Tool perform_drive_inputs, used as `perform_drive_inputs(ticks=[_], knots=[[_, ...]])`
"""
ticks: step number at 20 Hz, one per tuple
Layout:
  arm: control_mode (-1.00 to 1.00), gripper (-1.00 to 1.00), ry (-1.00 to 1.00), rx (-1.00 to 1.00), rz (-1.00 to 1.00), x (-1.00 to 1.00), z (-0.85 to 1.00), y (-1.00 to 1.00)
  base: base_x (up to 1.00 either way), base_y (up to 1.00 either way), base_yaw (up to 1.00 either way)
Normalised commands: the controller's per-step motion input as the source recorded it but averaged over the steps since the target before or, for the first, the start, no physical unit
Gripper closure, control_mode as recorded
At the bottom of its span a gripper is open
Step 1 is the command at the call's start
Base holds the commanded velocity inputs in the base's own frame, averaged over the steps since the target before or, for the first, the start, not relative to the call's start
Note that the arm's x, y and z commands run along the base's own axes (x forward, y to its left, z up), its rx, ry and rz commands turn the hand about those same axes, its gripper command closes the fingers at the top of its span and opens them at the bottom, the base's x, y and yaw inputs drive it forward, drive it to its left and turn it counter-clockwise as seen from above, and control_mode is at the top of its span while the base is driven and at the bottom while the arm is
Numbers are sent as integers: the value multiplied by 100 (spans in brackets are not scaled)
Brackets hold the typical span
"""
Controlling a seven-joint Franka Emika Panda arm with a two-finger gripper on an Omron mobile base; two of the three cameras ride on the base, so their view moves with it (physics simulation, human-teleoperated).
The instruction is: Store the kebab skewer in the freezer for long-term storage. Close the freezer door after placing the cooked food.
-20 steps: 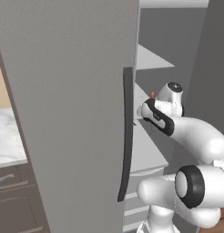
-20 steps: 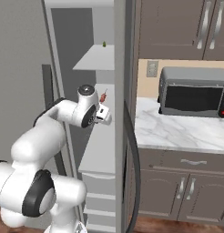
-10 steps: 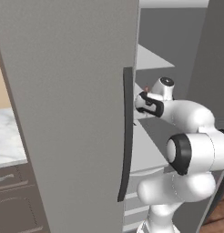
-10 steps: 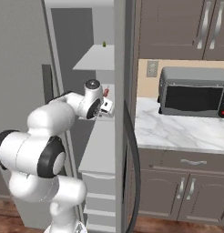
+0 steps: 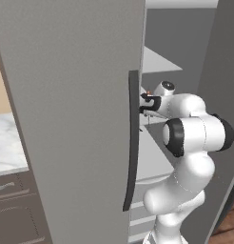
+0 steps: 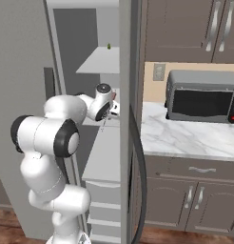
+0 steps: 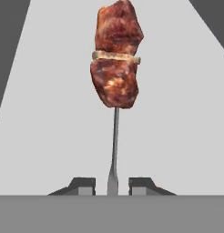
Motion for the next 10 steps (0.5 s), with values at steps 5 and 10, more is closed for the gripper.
perform_drive_inputs(ticks=[5,10], knots=[[-100,100,0,0,6,48,-8,-17,0,0,0],[-100,100,0,0,1,32,-15,0,0,0,0]])
